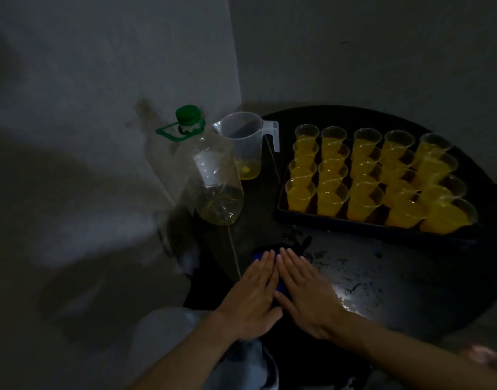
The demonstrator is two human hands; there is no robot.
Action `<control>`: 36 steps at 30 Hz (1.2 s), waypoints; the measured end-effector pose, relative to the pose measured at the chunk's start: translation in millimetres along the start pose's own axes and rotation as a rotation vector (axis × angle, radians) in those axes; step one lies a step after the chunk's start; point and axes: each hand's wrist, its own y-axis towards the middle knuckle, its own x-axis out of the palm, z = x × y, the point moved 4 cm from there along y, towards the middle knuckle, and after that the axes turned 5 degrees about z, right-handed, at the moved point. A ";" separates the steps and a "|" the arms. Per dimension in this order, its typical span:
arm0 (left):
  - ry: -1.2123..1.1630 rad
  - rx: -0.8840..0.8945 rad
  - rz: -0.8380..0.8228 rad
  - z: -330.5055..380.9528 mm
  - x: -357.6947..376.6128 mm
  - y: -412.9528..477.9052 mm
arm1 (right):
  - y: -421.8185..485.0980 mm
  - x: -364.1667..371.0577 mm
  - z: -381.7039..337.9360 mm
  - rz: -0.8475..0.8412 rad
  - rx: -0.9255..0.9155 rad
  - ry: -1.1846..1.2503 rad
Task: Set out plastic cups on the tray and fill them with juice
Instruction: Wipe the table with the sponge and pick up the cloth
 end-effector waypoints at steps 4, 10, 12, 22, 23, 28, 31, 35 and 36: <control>0.020 -0.024 -0.019 -10.1 -0.5 -4.9 | 8.2 3.5 -14.2 0.029 0.008 -0.028; 0.020 -0.078 -0.072 -49.5 -4.0 -20.2 | 40.5 17.0 -45.6 0.016 -0.037 0.032; 0.027 -0.086 -0.083 -65.3 -5.0 -24.6 | 52.3 20.7 -57.1 -0.014 -0.045 0.057; -0.052 -0.090 -0.079 -116.9 -20.8 -21.0 | 104.7 20.3 -75.6 -0.086 -0.082 0.055; -0.050 -0.091 -0.074 -118.9 -21.4 -17.5 | 108.3 20.4 -72.9 -0.092 -0.085 0.046; -0.062 -0.096 -0.062 -123.0 -23.9 -1.1 | 119.2 19.5 -60.9 -0.081 -0.070 0.057; -0.067 -0.099 -0.073 -123.2 -23.9 4.7 | 121.2 21.1 -54.8 -0.083 -0.069 0.053; -0.063 -0.090 -0.060 -121.1 -24.0 12.9 | 122.6 20.9 -46.3 -0.066 -0.055 0.051; -0.065 -0.091 -0.055 -121.3 -23.7 15.6 | 123.7 20.6 -44.2 -0.065 -0.052 0.048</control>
